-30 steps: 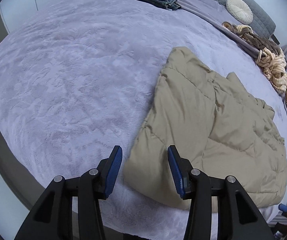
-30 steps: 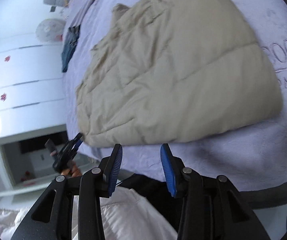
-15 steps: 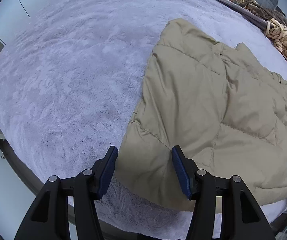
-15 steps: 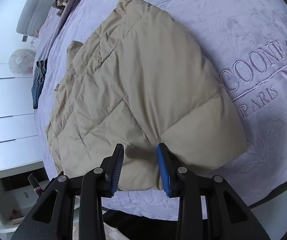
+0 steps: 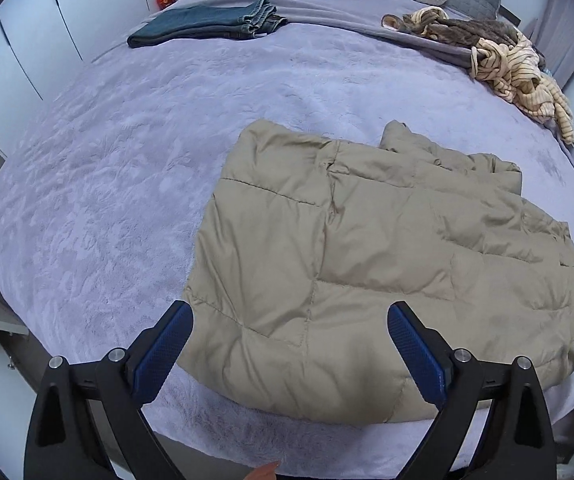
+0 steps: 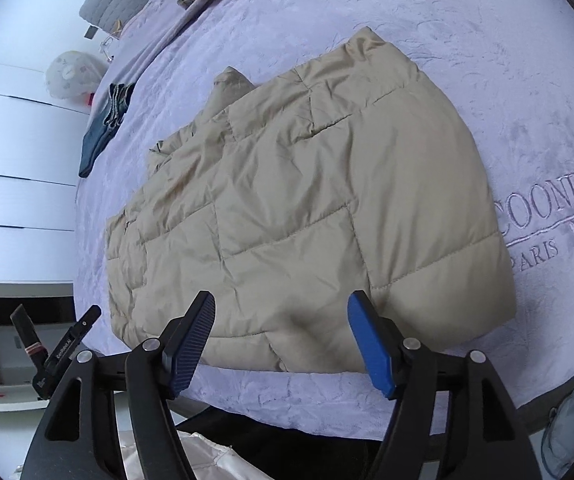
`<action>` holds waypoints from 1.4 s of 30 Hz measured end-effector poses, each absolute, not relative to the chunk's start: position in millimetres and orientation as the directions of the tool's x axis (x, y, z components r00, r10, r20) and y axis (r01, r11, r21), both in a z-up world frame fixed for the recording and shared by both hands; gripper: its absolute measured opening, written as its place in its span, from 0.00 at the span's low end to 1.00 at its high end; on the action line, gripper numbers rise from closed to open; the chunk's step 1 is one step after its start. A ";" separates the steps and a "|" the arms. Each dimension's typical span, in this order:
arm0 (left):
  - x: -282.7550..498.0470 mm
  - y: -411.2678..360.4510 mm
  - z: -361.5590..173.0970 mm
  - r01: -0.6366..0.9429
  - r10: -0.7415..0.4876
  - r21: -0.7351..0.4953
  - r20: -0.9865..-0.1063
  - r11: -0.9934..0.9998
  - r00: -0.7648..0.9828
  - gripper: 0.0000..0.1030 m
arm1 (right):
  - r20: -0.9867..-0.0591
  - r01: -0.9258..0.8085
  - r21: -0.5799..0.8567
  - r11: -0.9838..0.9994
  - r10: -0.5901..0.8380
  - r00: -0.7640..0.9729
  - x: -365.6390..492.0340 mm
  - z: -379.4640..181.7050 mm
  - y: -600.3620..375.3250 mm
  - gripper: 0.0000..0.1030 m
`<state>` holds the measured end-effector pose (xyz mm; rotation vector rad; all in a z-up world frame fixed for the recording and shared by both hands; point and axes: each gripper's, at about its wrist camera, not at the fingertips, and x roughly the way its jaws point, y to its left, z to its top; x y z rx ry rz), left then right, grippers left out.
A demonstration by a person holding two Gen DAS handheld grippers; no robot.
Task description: Fold large clothes
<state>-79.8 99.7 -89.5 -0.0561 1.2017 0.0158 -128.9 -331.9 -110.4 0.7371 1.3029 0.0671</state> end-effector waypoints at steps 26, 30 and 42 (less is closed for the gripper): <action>-79.4 108.8 -86.3 0.144 -0.103 -0.059 -0.942 0.988 0.319 0.96 | -0.884 0.315 0.443 0.839 0.350 0.311 -123.8 -106.5 -254.0 1.00; -60.7 127.0 -94.7 0.157 -0.120 -0.076 -0.948 0.985 0.293 0.96 | -0.888 0.316 0.436 0.843 0.346 0.303 -109.1 -109.1 -226.8 1.00; -32.0 144.1 -127.4 0.164 -0.156 -0.121 -0.962 0.979 0.224 0.95 | -0.872 0.357 0.487 0.797 0.425 0.242 -50.3 -131.7 -170.4 1.00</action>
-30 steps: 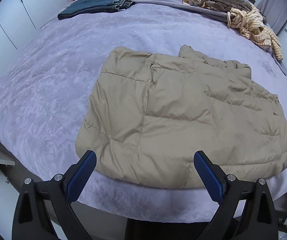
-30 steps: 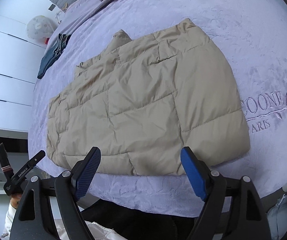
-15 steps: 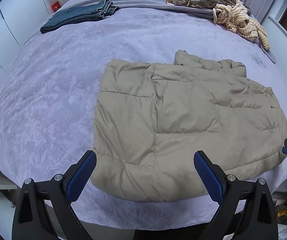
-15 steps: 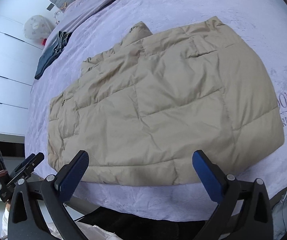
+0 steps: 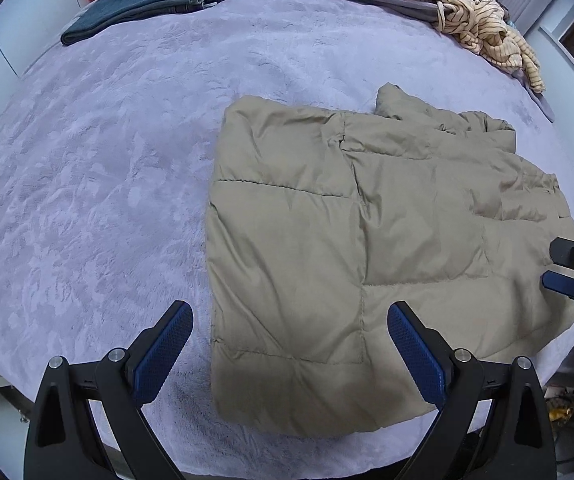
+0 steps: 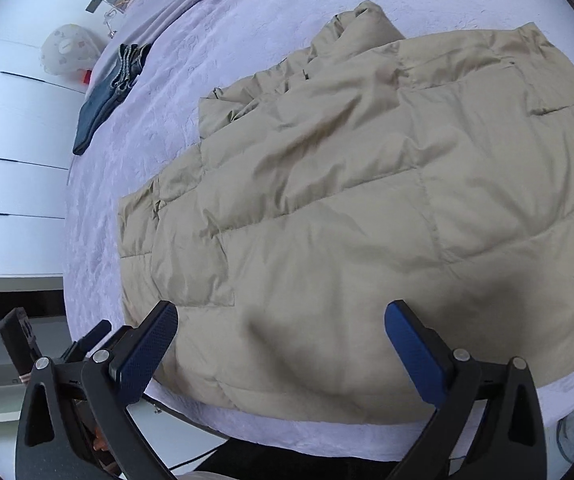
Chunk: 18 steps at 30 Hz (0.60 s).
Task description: Fold large clothes
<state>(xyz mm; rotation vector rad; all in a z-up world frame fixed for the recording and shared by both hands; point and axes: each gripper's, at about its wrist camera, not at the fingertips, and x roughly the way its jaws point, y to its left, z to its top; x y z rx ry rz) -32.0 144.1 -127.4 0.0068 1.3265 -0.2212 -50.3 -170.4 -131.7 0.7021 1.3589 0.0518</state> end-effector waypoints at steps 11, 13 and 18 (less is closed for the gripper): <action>-4.1 172.3 -155.2 0.180 -0.271 -0.237 -0.942 0.955 0.200 0.96 | -0.906 0.403 0.422 0.812 0.397 0.148 -47.6 -164.9 -154.2 1.00; 2.3 180.5 -159.7 0.203 -0.309 -0.270 -0.931 0.941 0.196 0.96 | -0.908 0.412 0.416 0.811 0.394 0.142 -47.0 -166.7 -154.9 1.00; 26.4 226.4 -178.7 0.172 -0.486 -0.463 -0.864 0.869 0.131 0.96 | -0.918 0.418 0.392 0.819 0.379 0.119 -45.1 -171.2 -154.0 1.00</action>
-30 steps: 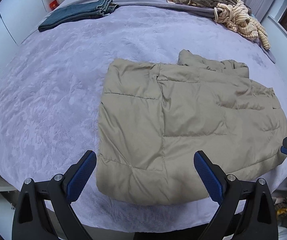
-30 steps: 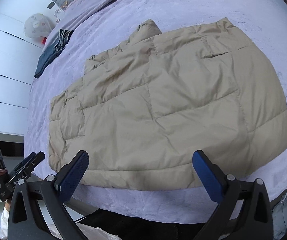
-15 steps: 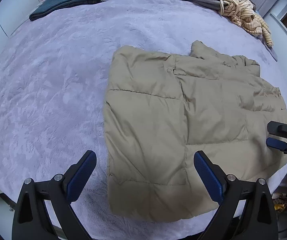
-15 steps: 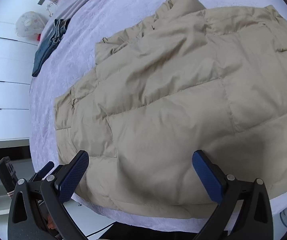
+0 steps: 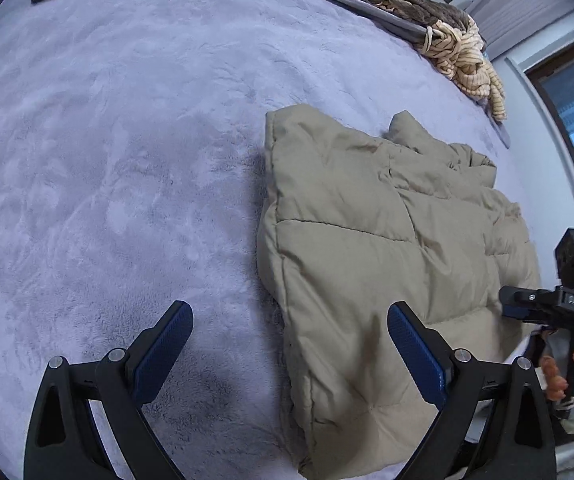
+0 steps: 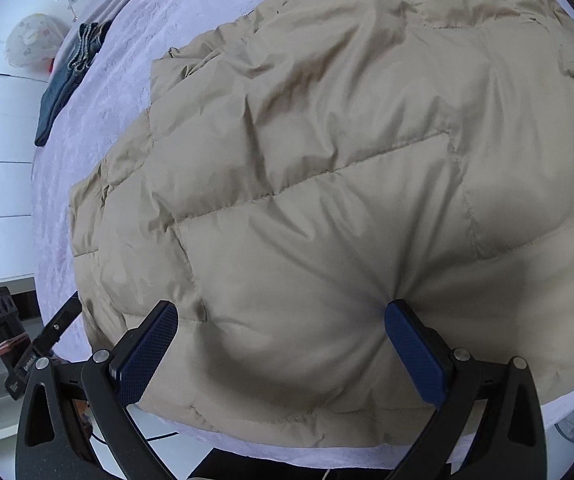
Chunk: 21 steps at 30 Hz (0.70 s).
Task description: Fold large clothes
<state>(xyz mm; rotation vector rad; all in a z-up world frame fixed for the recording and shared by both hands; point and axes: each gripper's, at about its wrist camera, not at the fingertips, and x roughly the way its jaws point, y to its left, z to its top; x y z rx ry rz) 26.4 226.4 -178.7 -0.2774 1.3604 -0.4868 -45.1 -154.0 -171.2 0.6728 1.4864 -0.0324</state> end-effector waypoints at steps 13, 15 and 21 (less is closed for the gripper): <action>53.2 167.5 -239.9 0.166 -0.722 -0.739 -0.673 0.652 -0.160 0.96 | -0.935 0.406 0.345 0.846 0.347 0.071 -34.3 -180.6 -143.9 1.00; 51.8 149.6 -243.3 0.200 -0.706 -0.735 -0.678 0.647 -0.205 0.96 | -0.937 0.408 0.339 0.847 0.343 0.067 -32.2 -181.4 -142.7 1.00; 43.7 125.1 -231.1 0.266 -0.686 -0.735 -0.678 0.624 -0.262 0.43 | -0.936 0.419 0.341 0.842 0.346 0.066 -29.6 -182.2 -143.9 1.00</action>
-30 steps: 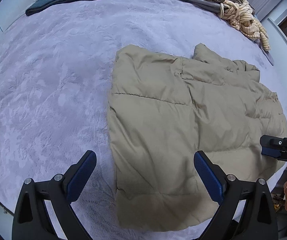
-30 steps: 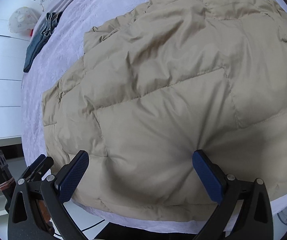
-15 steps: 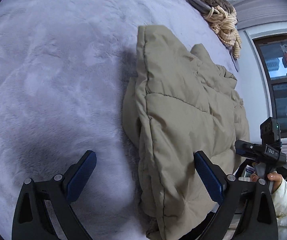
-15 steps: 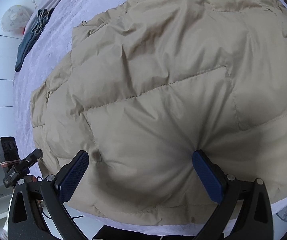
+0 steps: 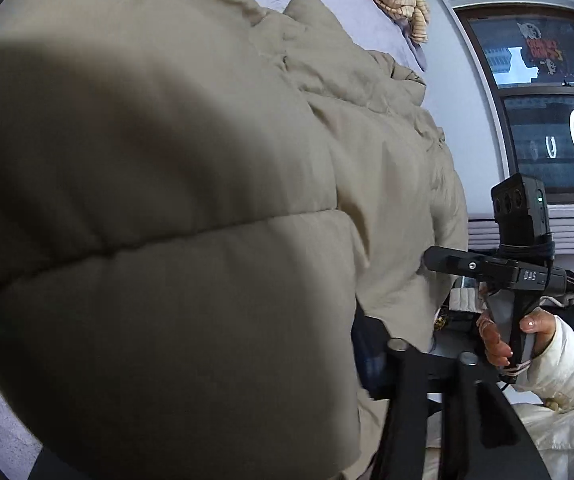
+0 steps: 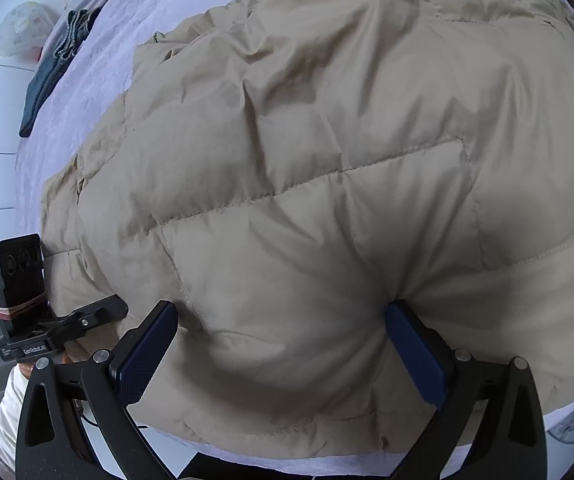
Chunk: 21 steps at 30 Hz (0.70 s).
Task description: Fold large clothes
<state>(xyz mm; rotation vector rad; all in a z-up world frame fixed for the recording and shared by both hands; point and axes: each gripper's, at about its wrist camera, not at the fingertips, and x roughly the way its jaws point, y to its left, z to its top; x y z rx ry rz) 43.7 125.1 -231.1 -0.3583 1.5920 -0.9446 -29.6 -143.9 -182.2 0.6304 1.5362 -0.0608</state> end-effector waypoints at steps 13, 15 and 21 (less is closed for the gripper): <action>19.5 95.4 -127.4 0.302 -0.746 -0.756 -0.643 0.581 -0.175 0.28 | -0.903 0.377 0.417 0.827 0.333 0.270 -27.5 -131.6 -199.3 0.11; 13.5 81.3 -110.2 0.286 -0.750 -0.759 -0.640 0.585 -0.166 0.28 | -0.895 0.377 0.436 0.817 0.352 0.274 -17.7 -144.0 -207.2 0.09; -3.5 7.6 -69.8 0.265 -0.676 -0.678 -0.728 0.686 -0.111 0.28 | -0.867 0.332 0.496 0.802 0.444 0.224 13.5 -199.2 -212.7 0.03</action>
